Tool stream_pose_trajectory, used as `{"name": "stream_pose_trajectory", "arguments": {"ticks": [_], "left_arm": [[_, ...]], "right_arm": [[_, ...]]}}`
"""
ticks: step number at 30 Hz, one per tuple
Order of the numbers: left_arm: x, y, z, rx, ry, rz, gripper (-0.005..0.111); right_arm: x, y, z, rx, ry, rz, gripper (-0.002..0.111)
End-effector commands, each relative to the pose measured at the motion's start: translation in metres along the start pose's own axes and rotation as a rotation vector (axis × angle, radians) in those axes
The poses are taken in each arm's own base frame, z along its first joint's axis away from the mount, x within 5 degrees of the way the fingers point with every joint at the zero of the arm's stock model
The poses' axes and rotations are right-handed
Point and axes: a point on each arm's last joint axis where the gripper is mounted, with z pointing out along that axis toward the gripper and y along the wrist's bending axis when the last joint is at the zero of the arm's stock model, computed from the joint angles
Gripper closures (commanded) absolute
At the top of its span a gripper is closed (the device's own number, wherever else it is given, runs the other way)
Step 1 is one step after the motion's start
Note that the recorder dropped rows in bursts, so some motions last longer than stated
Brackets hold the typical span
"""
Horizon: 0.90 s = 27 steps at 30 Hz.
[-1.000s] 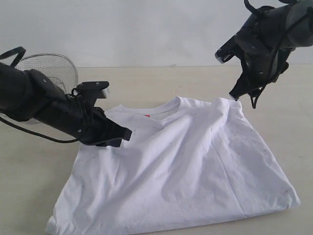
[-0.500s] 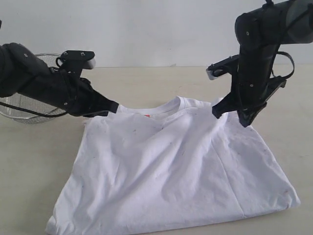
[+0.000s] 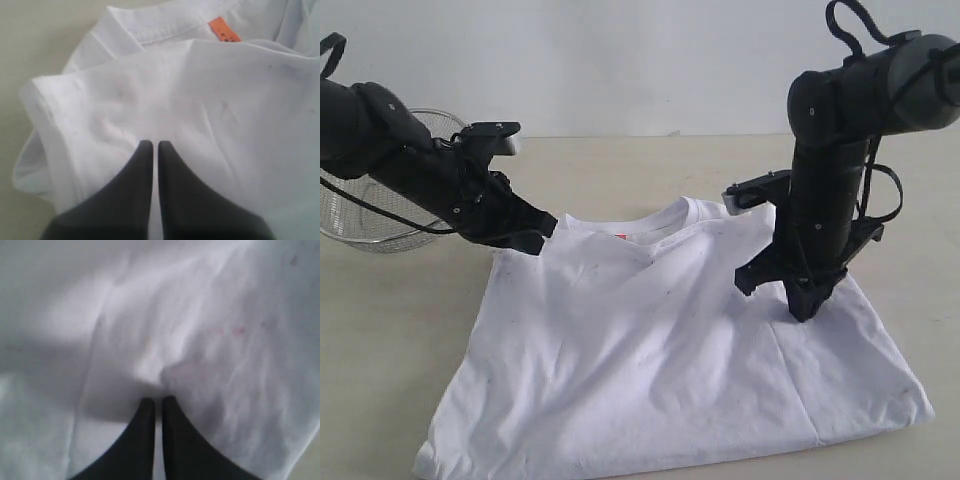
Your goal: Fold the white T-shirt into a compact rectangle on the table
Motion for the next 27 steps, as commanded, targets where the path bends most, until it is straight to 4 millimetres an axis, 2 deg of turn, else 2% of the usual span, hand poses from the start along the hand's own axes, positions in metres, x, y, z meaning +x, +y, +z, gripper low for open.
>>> {"name": "stream_pose_trajectory", "arguments": {"ticks": [1, 5, 15, 22, 27], "left_arm": [[0.002, 0.002, 0.007, 0.003, 0.019, -0.010, 0.102], [-0.001, 0.008, 0.009, -0.050, -0.030, -0.012, 0.102], [-0.007, 0.020, 0.036, -0.063, -0.014, -0.021, 0.102], [0.001, 0.042, 0.034, -0.215, 0.037, -0.026, 0.102], [-0.001, 0.051, 0.032, -0.246, 0.009, -0.034, 0.102]], "right_arm": [[0.008, 0.001, 0.018, 0.002, -0.017, 0.003, 0.109], [0.007, 0.001, 0.021, 0.006, -0.044, 0.003, 0.109], [0.006, 0.001, 0.021, 0.007, -0.053, 0.003, 0.109], [0.005, 0.000, 0.021, 0.010, -0.069, 0.003, 0.109], [0.005, 0.000, 0.021, 0.010, -0.071, 0.003, 0.109]]}}
